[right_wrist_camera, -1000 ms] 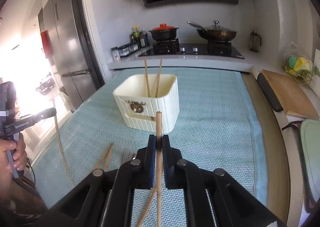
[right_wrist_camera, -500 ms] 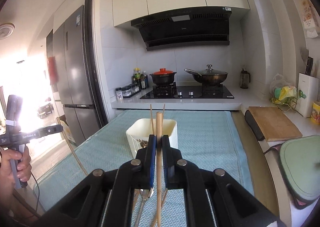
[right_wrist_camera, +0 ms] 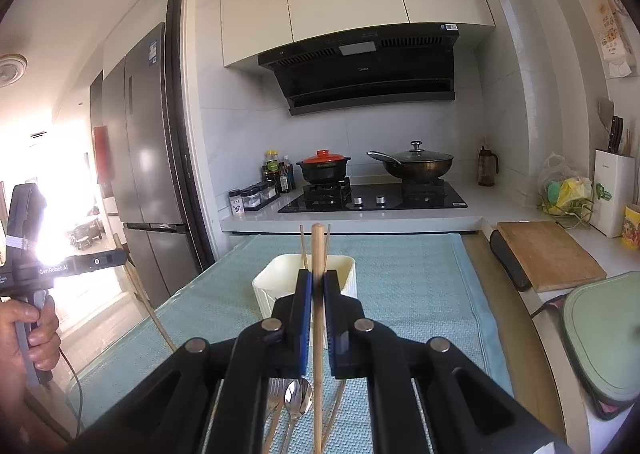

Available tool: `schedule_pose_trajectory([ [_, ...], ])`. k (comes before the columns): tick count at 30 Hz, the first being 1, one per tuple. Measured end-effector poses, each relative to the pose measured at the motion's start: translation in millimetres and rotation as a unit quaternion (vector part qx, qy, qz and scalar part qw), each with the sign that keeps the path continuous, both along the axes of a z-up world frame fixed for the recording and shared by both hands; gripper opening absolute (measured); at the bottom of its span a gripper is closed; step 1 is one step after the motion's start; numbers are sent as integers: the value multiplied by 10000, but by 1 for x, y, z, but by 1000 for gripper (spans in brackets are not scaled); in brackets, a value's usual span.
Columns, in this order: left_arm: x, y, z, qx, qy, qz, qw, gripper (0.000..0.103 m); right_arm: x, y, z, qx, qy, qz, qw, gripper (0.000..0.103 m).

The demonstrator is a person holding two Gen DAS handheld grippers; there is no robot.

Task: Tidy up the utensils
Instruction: 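Lower both chopsticks into the cream holder while both grippers open to release them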

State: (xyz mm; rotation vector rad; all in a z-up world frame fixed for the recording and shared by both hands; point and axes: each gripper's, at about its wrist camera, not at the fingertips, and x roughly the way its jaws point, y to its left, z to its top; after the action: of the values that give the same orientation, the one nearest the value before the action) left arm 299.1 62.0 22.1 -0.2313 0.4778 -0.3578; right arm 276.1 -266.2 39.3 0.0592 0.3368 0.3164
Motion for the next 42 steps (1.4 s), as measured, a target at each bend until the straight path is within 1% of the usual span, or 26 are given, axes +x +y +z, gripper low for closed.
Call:
schedule_pose_trajectory([
  [5, 16, 8, 29, -174, -156, -12, 9997, 4, 16, 5, 11, -74, -60, -2, 10000, 6],
  [10, 47, 10, 64, -223, -404, 55, 9989, 4, 42, 14, 38, -148, -293, 64, 9994, 6],
  [15, 88, 0, 91, -19, -641, 196, 9977, 4, 80, 30, 67, -159, -530, 73, 9984, 6],
  [18, 112, -10, 96, 173, -748, 293, 9966, 4, 100, 37, 81, -28, -691, 62, 9976, 6],
  [20, 130, -16, 94, 178, -722, 297, 9968, 4, 116, 43, 87, 49, -774, 78, 9970, 6],
  [22, 148, -23, 89, 196, -664, 280, 9972, 4, 133, 49, 87, 97, -817, 106, 9966, 6],
  [25, 172, -34, 75, 329, -586, 281, 9973, 4, 160, 57, 77, 99, -874, 155, 9960, 6],
  [29, 202, -45, 46, 466, -220, 216, 9984, 4, 204, 64, 48, 29, -520, 213, 9984, 6],
  [31, 215, -48, 26, 535, 23, 164, 9984, 4, 225, 66, 27, -20, -225, 260, 9994, 6],
  [33, 229, -52, 7, 609, 289, 137, 9976, 4, 244, 68, 5, -83, 186, 312, 9993, 6],
  [36, 244, -57, -19, 696, 639, 121, 9955, 4, 264, 69, -27, -135, 790, 330, 9962, 6],
  [38, 250, -60, -34, 792, 797, 113, 9936, 4, 272, 68, -45, -172, 1091, 265, 9935, 6],
  [41, 256, -68, -47, 1024, 931, 94, 9903, 6, 284, 65, -61, -173, 1428, 185, 9894, 7],
  [42, 258, -69, -49, 1105, 977, 130, 9890, 8, 288, 65, -64, -180, 1559, 191, 9874, 8],
])
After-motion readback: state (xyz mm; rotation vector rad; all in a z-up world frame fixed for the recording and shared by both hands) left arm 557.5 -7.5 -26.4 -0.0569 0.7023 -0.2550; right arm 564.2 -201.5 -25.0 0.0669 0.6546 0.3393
